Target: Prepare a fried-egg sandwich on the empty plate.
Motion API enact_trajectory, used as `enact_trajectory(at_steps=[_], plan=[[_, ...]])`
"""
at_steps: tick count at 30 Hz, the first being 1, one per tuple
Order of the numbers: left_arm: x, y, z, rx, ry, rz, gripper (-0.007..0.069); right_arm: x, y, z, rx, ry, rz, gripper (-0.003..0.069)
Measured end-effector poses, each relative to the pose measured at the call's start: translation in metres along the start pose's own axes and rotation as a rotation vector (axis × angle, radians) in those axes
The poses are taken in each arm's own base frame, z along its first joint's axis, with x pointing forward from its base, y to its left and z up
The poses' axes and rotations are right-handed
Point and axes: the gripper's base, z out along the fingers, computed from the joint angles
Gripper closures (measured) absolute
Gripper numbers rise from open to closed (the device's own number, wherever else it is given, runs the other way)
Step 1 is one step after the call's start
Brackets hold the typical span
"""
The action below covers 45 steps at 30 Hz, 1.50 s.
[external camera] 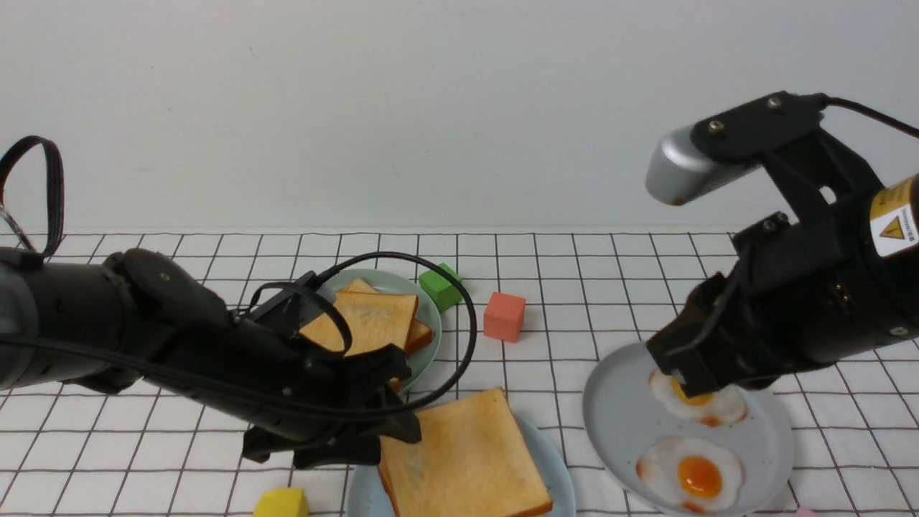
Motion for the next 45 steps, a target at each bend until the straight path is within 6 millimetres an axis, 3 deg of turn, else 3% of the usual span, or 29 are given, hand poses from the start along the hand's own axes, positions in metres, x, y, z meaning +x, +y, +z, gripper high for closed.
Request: enact_trajectory(at_steps=[2,6,10,14,17,18,22,28,31,32,37,40,45], plan=[[0.002,0.0,0.0,-0.006,0.022,0.013,0.0141,0.001,-0.003,-0.01,0.04,-0.028,0.035,0.0662],[0.006,-0.004,-0.013,-0.023,0.024,0.042,0.0034,0.01,-0.004,-0.044,0.087,-0.11,0.092,0.0669],[0.01,-0.013,-0.039,-0.033,-0.027,0.08,0.0018,0.03,-0.001,-0.077,0.073,-0.235,0.161,0.0669],[0.024,-0.026,-0.077,-0.032,-0.073,0.177,0.0055,0.07,-0.002,-0.097,0.057,-0.423,0.18,0.0669],[0.037,-0.032,-0.101,-0.026,-0.089,0.242,0.0094,0.1,-0.004,-0.097,0.05,-0.508,0.173,0.0669],[0.051,-0.037,-0.122,-0.012,-0.089,0.286,0.0136,0.121,-0.005,-0.095,0.041,-0.589,0.163,0.0669],[0.087,-0.04,-0.159,0.012,-0.07,0.353,0.025,0.166,-0.011,-0.085,0.059,-0.763,0.107,0.0665],[0.16,-0.021,-0.204,0.082,-0.136,0.338,0.0554,0.209,-0.018,-0.064,0.132,-0.937,-0.022,0.0663],[0.188,-0.011,-0.218,0.14,-0.223,0.301,0.0638,0.217,-0.02,-0.059,0.147,-0.975,-0.051,0.0662],[0.202,-0.005,-0.226,0.179,-0.285,0.297,0.0638,0.219,-0.02,-0.057,0.15,-0.976,-0.057,0.0662],[0.237,0.013,-0.245,0.29,-0.52,0.335,0.0638,0.22,-0.021,-0.052,0.153,-0.961,-0.058,0.0659],[0.248,0.023,-0.254,0.302,-0.676,0.389,0.0638,0.22,-0.021,-0.052,0.154,-0.962,-0.06,0.0656],[0.245,0.034,-0.262,0.187,-0.832,0.454,0.0638,0.22,-0.021,-0.052,0.154,-0.963,-0.06,0.0653]])
